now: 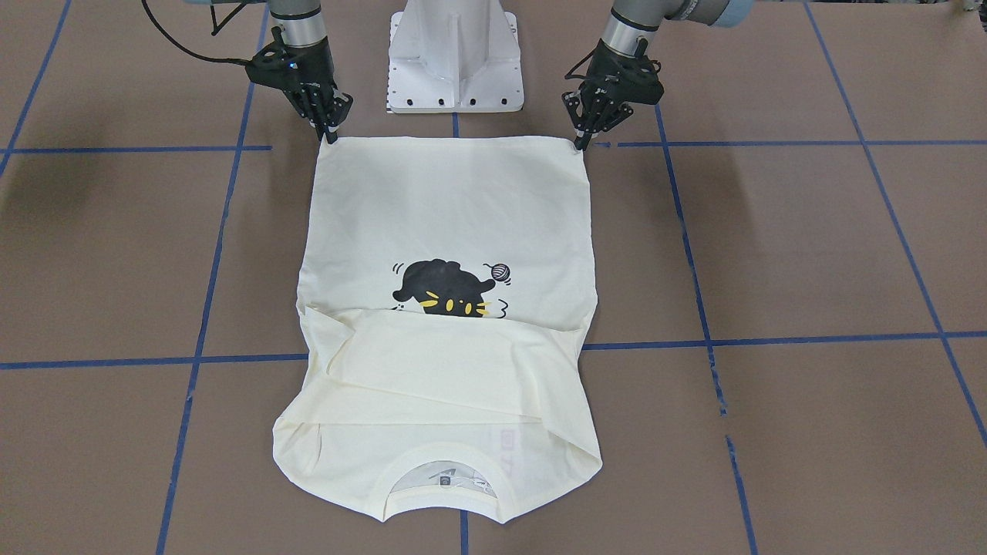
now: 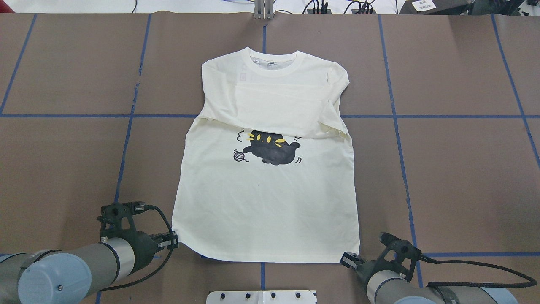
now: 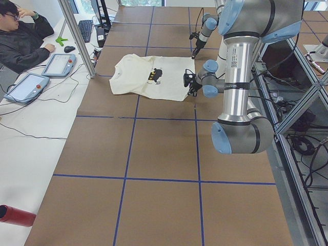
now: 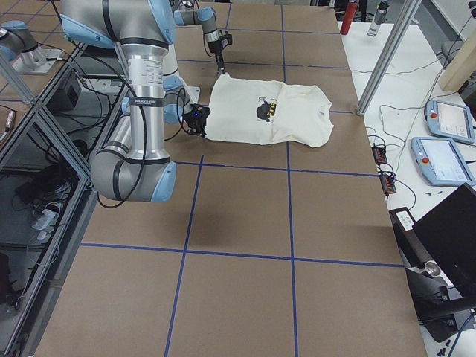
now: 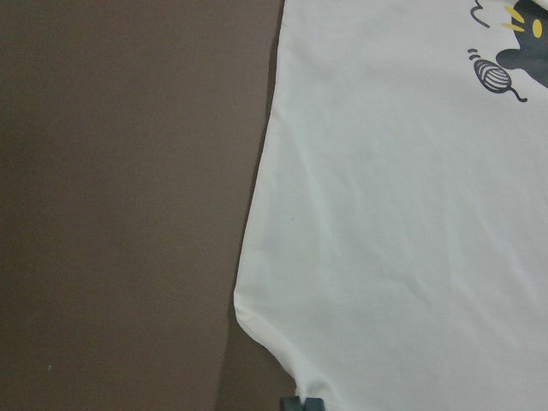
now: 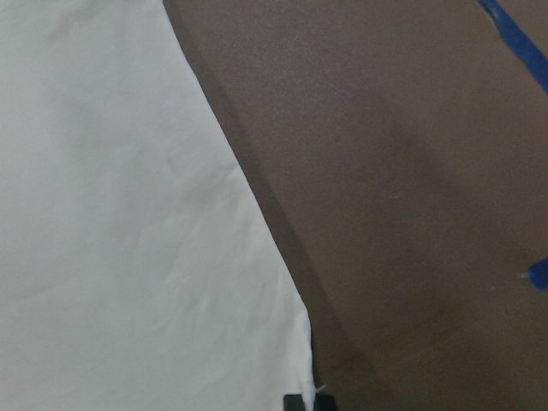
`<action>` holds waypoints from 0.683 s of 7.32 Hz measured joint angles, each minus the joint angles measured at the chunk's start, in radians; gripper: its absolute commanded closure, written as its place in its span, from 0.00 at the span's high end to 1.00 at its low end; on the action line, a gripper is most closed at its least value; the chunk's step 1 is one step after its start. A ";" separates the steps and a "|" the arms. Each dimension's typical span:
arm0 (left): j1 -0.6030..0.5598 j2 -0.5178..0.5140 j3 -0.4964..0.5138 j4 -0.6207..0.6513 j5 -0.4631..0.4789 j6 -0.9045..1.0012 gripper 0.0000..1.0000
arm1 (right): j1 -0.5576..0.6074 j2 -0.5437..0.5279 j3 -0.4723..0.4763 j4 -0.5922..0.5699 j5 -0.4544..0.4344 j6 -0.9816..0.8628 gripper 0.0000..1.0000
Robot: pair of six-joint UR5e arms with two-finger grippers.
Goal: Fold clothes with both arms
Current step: 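Grasp both hem corners with the left and right grippers, then lift the hem with both grippers and fold it toward the collar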
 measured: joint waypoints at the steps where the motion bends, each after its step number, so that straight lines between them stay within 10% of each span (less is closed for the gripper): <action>1: 0.000 0.001 0.000 0.000 0.000 0.000 0.00 | 0.001 -0.001 0.002 -0.003 0.000 -0.002 0.00; 5: -0.001 0.026 -0.229 0.209 -0.052 -0.001 0.00 | 0.003 -0.014 0.259 -0.223 0.021 -0.027 0.00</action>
